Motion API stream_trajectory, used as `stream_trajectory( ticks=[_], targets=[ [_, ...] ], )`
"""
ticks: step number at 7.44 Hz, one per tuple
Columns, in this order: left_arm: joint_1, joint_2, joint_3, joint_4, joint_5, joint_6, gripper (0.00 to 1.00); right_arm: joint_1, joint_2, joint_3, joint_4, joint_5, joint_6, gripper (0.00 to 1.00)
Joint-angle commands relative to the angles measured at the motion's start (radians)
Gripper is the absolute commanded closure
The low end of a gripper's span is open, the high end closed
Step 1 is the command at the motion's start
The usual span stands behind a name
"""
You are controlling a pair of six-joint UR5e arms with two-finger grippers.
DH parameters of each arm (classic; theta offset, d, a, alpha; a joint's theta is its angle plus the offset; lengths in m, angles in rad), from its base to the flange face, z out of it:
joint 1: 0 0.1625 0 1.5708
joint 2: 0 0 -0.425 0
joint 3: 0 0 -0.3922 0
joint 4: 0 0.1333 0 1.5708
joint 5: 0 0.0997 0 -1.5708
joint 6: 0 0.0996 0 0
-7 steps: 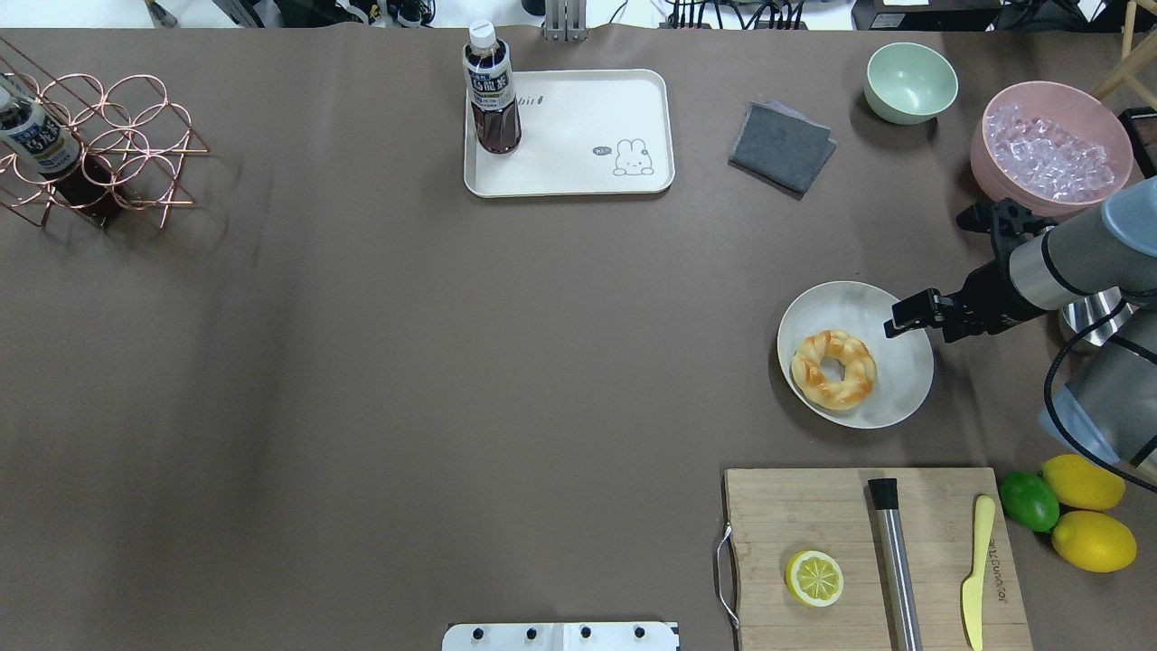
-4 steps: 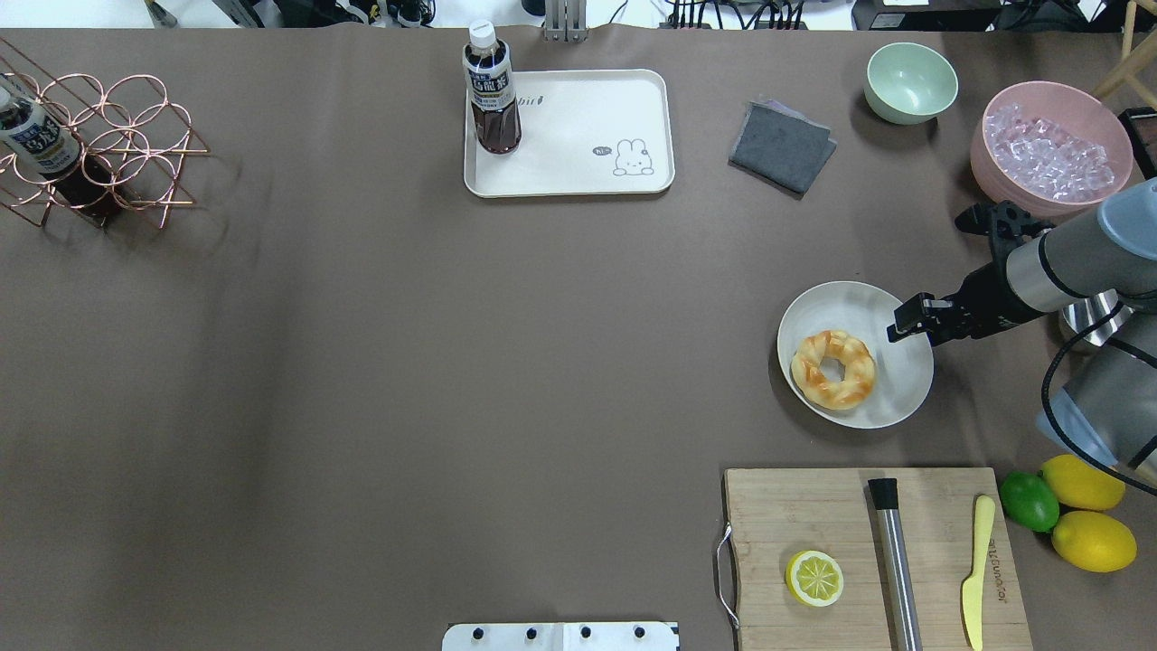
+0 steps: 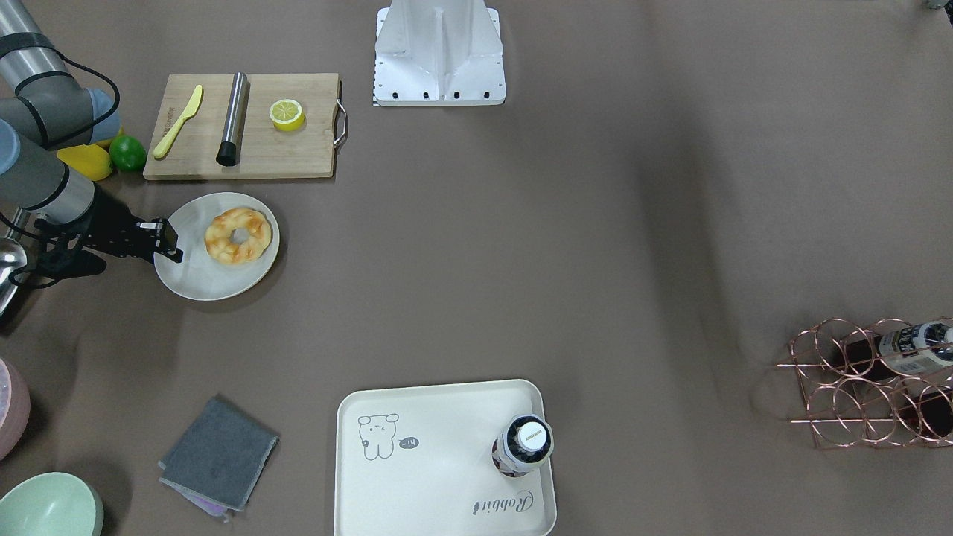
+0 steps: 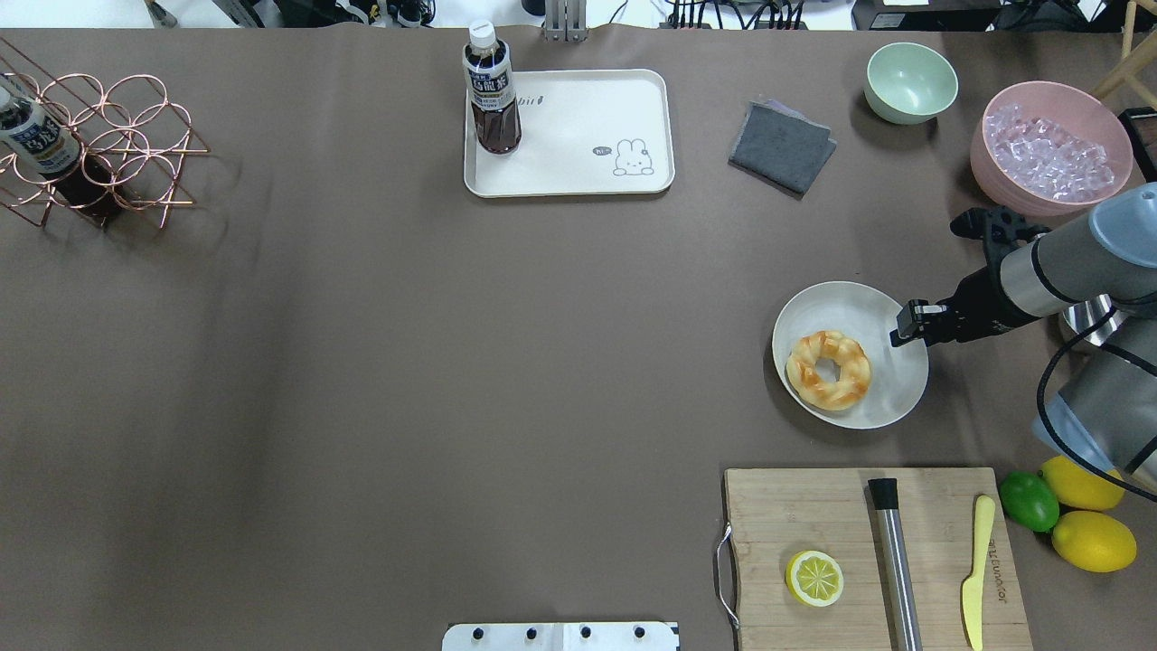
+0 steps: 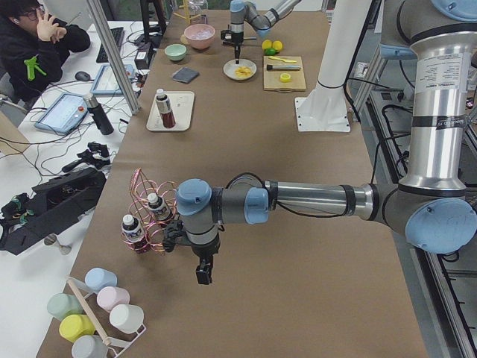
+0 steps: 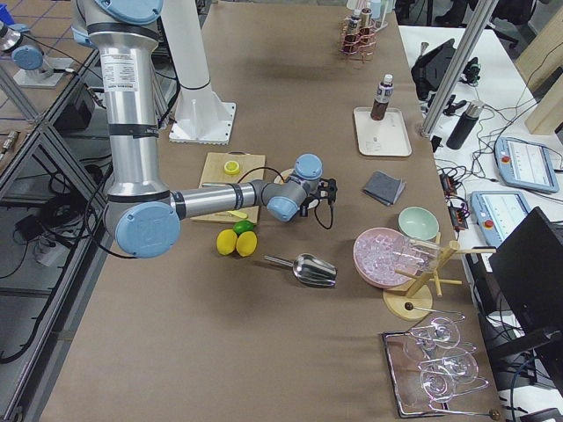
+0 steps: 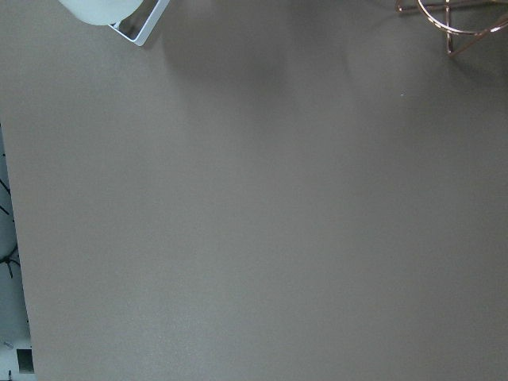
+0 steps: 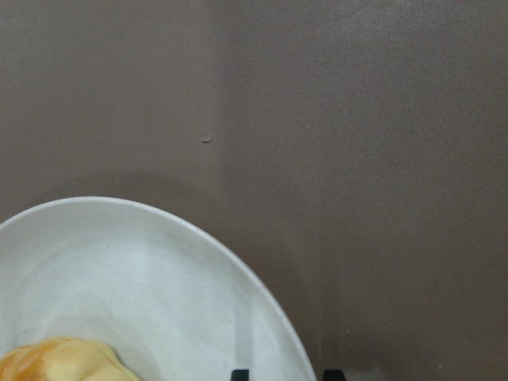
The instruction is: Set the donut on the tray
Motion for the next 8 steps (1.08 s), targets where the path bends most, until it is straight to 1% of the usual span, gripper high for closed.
stream_trajectory(
  ticks=[1,3,5,6,7,8],
  targets=[
    [0.0,0.0,0.0,0.0,0.0,0.0,0.02,0.0,-0.007,0.013,0.002,0.001,-0.001,1.0],
    [-0.001,0.0,-0.001,0.0,0.0,0.0,0.02,0.002,-0.012,0.013,0.002,0.001,0.002,1.0],
    [0.0,0.0,-0.001,0.0,0.0,-0.001,0.02,0.009,-0.01,0.048,-0.002,0.015,0.003,1.0],
    [0.0,-0.002,0.0,0.0,0.0,-0.001,0.02,0.032,-0.003,0.056,-0.002,0.056,0.003,1.0],
    [0.0,-0.002,0.0,0.0,0.001,-0.001,0.02,0.049,0.003,0.061,-0.002,0.078,0.005,1.0],
    [0.0,-0.002,0.0,0.0,0.001,-0.001,0.02,0.054,0.019,0.059,-0.003,0.078,0.005,1.0]
  ],
)
